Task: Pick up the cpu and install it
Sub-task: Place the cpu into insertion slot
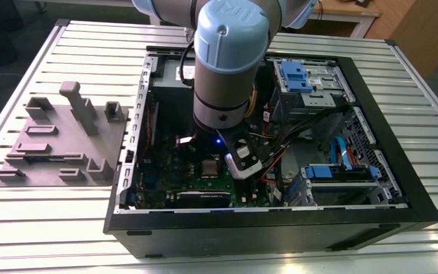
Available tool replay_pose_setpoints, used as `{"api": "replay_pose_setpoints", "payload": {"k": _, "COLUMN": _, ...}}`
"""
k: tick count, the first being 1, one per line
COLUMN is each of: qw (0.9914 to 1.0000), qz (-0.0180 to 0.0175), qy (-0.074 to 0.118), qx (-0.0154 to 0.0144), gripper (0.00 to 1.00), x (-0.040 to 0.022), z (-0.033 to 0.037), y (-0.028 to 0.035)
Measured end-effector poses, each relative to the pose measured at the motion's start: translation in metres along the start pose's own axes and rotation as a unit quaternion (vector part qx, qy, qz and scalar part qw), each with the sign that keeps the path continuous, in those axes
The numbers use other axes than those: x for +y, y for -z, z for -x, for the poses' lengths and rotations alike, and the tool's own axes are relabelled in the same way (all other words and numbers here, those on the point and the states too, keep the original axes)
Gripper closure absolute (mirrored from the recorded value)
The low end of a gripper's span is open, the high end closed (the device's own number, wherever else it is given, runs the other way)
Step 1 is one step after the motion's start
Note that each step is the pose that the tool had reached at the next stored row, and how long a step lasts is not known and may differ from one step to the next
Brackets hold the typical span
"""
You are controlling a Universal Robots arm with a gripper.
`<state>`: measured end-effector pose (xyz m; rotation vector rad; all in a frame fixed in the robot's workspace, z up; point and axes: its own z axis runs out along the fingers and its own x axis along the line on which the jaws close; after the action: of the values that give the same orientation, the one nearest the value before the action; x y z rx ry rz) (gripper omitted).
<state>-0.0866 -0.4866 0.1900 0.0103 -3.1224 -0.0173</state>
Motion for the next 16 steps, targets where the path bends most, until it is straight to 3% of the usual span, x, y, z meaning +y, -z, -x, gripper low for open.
{"api": "replay_pose_setpoints", "payload": {"k": 16, "qw": 1.0, "qz": 0.0002, "qy": 0.0, "qx": 0.0001, "gripper": 0.52, "x": 0.0, "z": -0.0001, "y": -0.0042}}
